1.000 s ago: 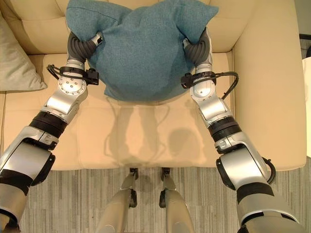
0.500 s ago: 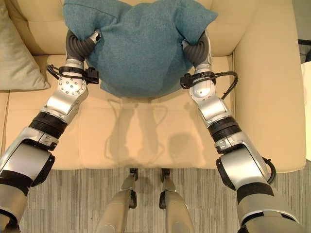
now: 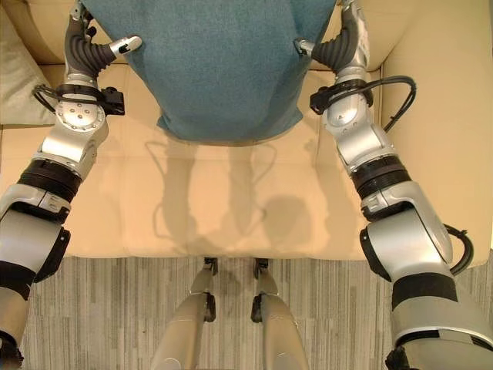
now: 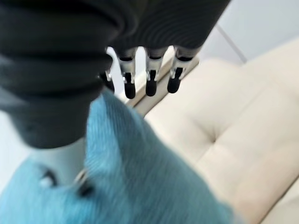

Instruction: Pick up all the scattered cushions and arrange them neatly on the sofa.

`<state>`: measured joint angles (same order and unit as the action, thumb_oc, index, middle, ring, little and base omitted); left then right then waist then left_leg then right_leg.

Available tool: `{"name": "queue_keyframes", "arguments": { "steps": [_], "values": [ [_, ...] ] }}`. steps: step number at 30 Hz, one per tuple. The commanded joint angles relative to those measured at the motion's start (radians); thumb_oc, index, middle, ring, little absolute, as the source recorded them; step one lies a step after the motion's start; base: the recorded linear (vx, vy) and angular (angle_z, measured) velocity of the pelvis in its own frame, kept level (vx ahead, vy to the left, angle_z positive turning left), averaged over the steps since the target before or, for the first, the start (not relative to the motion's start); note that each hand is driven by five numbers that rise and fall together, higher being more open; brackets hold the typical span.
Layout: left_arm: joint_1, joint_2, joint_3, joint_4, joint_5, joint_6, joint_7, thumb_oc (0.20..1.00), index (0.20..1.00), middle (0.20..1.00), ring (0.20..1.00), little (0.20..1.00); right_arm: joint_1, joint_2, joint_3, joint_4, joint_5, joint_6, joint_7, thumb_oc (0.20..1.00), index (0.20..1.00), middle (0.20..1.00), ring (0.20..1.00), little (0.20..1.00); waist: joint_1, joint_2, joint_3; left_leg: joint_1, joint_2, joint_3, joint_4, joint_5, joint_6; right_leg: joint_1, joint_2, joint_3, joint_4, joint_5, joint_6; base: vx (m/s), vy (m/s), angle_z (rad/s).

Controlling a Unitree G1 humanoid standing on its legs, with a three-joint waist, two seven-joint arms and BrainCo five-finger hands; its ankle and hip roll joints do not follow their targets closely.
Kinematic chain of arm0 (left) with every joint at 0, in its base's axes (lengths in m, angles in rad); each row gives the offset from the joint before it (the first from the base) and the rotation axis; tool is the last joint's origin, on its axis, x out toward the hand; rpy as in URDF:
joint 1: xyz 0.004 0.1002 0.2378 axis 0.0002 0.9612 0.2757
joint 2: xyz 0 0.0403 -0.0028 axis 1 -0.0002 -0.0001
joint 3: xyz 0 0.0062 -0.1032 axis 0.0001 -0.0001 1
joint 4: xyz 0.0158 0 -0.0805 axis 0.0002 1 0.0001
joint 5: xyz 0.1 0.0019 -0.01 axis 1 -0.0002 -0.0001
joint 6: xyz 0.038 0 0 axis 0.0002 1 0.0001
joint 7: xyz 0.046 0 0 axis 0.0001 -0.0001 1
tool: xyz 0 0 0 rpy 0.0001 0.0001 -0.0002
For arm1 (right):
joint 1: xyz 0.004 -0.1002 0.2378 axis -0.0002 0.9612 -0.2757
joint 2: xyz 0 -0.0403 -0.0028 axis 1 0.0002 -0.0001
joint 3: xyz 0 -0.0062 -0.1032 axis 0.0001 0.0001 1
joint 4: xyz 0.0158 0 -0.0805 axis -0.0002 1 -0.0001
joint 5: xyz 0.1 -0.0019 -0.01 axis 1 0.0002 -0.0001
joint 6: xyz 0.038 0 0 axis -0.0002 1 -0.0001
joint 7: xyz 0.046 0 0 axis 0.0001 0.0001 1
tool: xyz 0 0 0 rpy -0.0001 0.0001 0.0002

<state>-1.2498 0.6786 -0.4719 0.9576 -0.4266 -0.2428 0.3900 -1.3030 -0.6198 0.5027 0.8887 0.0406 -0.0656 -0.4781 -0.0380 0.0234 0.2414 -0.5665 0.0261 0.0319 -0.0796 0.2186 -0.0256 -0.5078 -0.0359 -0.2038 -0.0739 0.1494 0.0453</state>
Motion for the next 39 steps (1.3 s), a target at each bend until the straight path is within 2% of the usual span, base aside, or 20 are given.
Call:
{"name": "queue_keyframes", "arguments": {
  "steps": [1,5,8,9,12,14,15,17,18,20,21,24,25,26,30,31,35,36,38,39],
  "values": [
    [-0.077,0.067,-0.004,0.076,-0.061,-0.022,0.015,1.000,1.000,1.000,1.000,1.000,-0.056,-0.061,0.026,0.060,-0.010,0.026,-0.061,1.000,1.000,1.000,1.000,1.000,0.026,-0.038,-0.087,0.065,0.008,0.036,-0.008,-0.086,-0.117,0.005,-0.068,0.028,-0.002,-0.024,0.136,-0.01,-0.002,0.06],
    [-0.105,0.143,-0.011,0.103,-0.079,-0.020,0.013,1.000,1.000,1.000,1.000,1.000,-0.112,-0.133,0.069,0.152,0.012,0.055,-0.062,1.000,1.000,1.000,1.000,1.000,0.034,-0.036,-0.094,0.070,0.008,0.035,-0.008,-0.084,-0.118,0.014,-0.065,0.024,-0.005,-0.023,0.137,-0.01,0.002,0.05],
    [0.018,0.181,0.055,-0.036,-0.073,-0.038,0.004,1.000,1.000,1.000,1.000,1.000,0.001,-0.181,0.001,0.064,0.054,0.044,-0.051,1.000,1.000,1.000,1.000,1.000,0.037,-0.042,-0.104,0.101,0.011,0.034,-0.008,-0.093,-0.119,0.054,-0.064,0.019,-0.008,-0.033,0.135,0.02,-0.005,0.02],
    [0.125,0.210,0.087,-0.148,-0.040,-0.047,-0.016,1.000,1.000,1.000,1.000,1.000,0.117,-0.202,-0.041,-0.035,0.054,0.024,-0.013,1.000,1.000,1.000,1.000,1.000,0.034,-0.049,-0.116,0.138,0.015,0.036,-0.008,-0.103,-0.117,0.091,-0.063,0.018,-0.010,-0.041,0.133,0.06,-0.012,0.06],
    [0.400,0.213,0.219,-0.325,0.008,-0.049,-0.053,1.000,1.000,1.000,1.000,1.000,0.400,-0.210,-0.181,-0.197,-0.005,0.008,0.046,1.000,1.000,1.000,1.000,1.000,0.025,-0.059,-0.138,0.210,0.020,0.047,-0.008,-0.121,-0.111,0.165,-0.066,0.012,-0.013,-0.055,0.130,0.11,-0.012,0.08],
    [0.586,0.181,0.318,-0.448,0.026,-0.044,-0.074,1.000,1.000,1.000,1.000,1.000,0.571,-0.206,-0.270,-0.288,-0.046,0.007,0.085,1.000,1.000,1.000,1.000,1.000,0.022,-0.064,-0.150,0.257,0.027,0.052,-0.008,-0.133,-0.108,0.212,-0.072,0.008,-0.013,-0.072,0.129,0.11,-0.011,0.03],
    [0.736,0.143,0.376,-0.505,0.049,-0.036,-0.109,1.000,1.000,1.000,1.000,1.000,0.715,-0.174,-0.330,-0.328,-0.087,0.000,0.121,1.000,1.000,1.000,1.000,1.000,0.019,-0.065,-0.158,0.294,0.032,0.054,-0.008,-0.144,-0.106,0.248,-0.076,0.004,-0.013,-0.080,0.128,0.08,-0.005,-0.01],
    [0.819,0.118,0.401,-0.539,0.063,-0.025,-0.128,1.000,1.000,1.000,1.000,1.000,0.790,-0.162,-0.353,-0.350,-0.108,0.002,0.144,1.000,1.000,1.000,1.000,1.000,0.018,-0.065,-0.163,0.319,0.034,0.056,-0.008,-0.148,-0.105,0.275,-0.077,0.000,-0.013,-0.087,0.128,0.07,0.001,0.00],
    [0.944,0.090,0.434,-0.565,0.108,-0.003,-0.173,1.000,1.000,1.000,1.000,1.000,0.909,-0.139,-0.381,-0.363,-0.158,0.006,0.188,1.000,1.000,1.000,1.000,1.000,0.017,-0.066,-0.172,0.361,0.035,0.059,-0.008,-0.157,-0.100,0.316,-0.076,-0.001,-0.013,-0.094,0.128,0.07,0.005,0.02],
    [1.047,0.047,0.459,-0.539,0.143,0.019,-0.222,1.000,1.000,1.000,1.000,1.000,0.996,-0.124,-0.397,-0.350,-0.203,0.002,0.221,1.000,1.000,1.000,1.000,1.000,0.014,-0.066,-0.182,0.393,0.038,0.065,-0.008,-0.162,-0.098,0.349,-0.076,-0.006,-0.013,-0.103,0.130,0.03,0.004,0.01],
    [1.113,0.011,0.460,-0.457,0.204,0.050,-0.252,1.000,1.000,1.000,1.000,1.000,1.061,-0.085,-0.413,-0.310,-0.221,0.005,0.253,1.000,1.000,1.000,1.000,1.000,0.006,-0.066,-0.191,0.422,0.042,0.074,-0.008,-0.167,-0.096,0.377,-0.075,-0.010,-0.010,-0.107,0.127,0.00,0.000,0.00],
    [1.169,-0.035,0.461,-0.383,0.252,0.069,-0.287,1.000,1.000,1.000,1.000,1.000,1.103,-0.053,-0.407,-0.251,-0.253,0.006,0.282,1.000,1.000,1.000,1.000,1.000,0.003,-0.064,-0.197,0.457,0.044,0.082,-0.008,-0.176,-0.092,0.411,-0.073,-0.009,-0.007,-0.117,0.127,0.00,0.005,-0.06],
    [1.195,-0.069,0.463,-0.317,0.274,0.082,-0.294,1.000,1.000,1.000,1.000,1.000,1.127,-0.025,-0.400,-0.207,-0.261,0.004,0.289,1.000,1.000,1.000,1.000,1.000,0.002,-0.065,-0.197,0.477,0.046,0.085,-0.008,-0.182,-0.090,0.427,-0.070,-0.006,-0.002,-0.123,0.125,-0.02,0.016,-0.13],
    [1.238,-0.171,0.460,-0.089,0.305,0.109,-0.328,1.000,1.000,1.000,1.000,1.000,1.171,0.041,-0.375,-0.054,-0.289,0.011,0.314,1.000,1.000,1.000,1.000,1.000,-0.001,-0.064,-0.216,0.521,0.047,0.093,-0.008,-0.191,-0.081,0.461,-0.066,0.001,0.011,-0.135,0.120,-0.01,0.015,-0.10],
    [1.261,-0.264,0.461,0.141,0.346,0.135,-0.343,1.000,1.000,1.000,1.000,1.000,1.188,0.102,-0.331,0.122,-0.317,0.019,0.335,1.000,1.000,1.000,1.000,1.000,-0.001,-0.063,-0.223,0.564,0.049,0.101,-0.005,-0.204,-0.074,0.496,-0.061,0.006,0.025,-0.153,0.115,-0.01,-0.014,-0.17],
    [1.279,-0.302,0.462,0.231,0.364,0.151,-0.350,1.000,1.000,1.000,1.000,1.000,1.208,0.141,-0.329,0.217,-0.306,0.030,0.347,1.000,1.000,1.000,1.000,1.000,0.001,-0.062,-0.229,0.587,0.052,0.104,-0.003,-0.211,-0.073,0.518,-0.058,0.008,0.031,-0.167,0.110,0.01,-0.034,-0.05],
    [1.298,-0.328,0.478,0.292,0.369,0.167,-0.351,1.000,1.000,1.000,1.000,1.000,1.224,0.176,-0.330,0.306,-0.286,0.040,0.357,1.000,1.000,1.000,1.000,1.000,0.003,-0.059,-0.226,0.604,0.058,0.107,0.003,-0.212,-0.077,0.534,-0.052,0.006,0.040,-0.177,0.104,-0.01,-0.095,0.03],
    [1.294,-0.334,0.464,0.296,0.372,0.170,-0.355,1.000,1.000,1.000,1.000,1.000,1.235,0.192,-0.335,0.329,-0.258,0.041,0.360,1.000,1.000,1.000,1.000,1.000,-0.001,-0.059,-0.205,0.591,0.069,0.098,0.036,-0.210,-0.083,0.538,-0.043,0.005,0.043,-0.188,0.088,-0.12,-0.208,0.03],
    [1.284,-0.333,0.455,0.289,0.370,0.168,-0.353,1.000,1.000,1.000,1.000,1.000,1.235,0.196,-0.334,0.327,-0.243,0.040,0.362,1.000,1.000,1.000,1.000,1.000,-0.003,-0.060,-0.187,0.561,0.075,0.092,0.066,-0.206,-0.088,0.530,-0.038,0.002,0.039,-0.190,0.081,-0.19,-0.176,0.23],
    [1.267,-0.334,0.438,0.282,0.370,0.169,-0.346,1.000,1.000,1.000,1.000,1.000,1.225,0.194,-0.343,0.321,-0.212,0.040,0.353,1.000,1.000,1.000,1.000,1.000,-0.005,-0.067,-0.164,0.500,0.081,0.083,0.131,-0.202,-0.095,0.519,-0.041,-0.002,0.031,-0.187,0.075,-0.28,-0.133,0.35]
  ]
}}
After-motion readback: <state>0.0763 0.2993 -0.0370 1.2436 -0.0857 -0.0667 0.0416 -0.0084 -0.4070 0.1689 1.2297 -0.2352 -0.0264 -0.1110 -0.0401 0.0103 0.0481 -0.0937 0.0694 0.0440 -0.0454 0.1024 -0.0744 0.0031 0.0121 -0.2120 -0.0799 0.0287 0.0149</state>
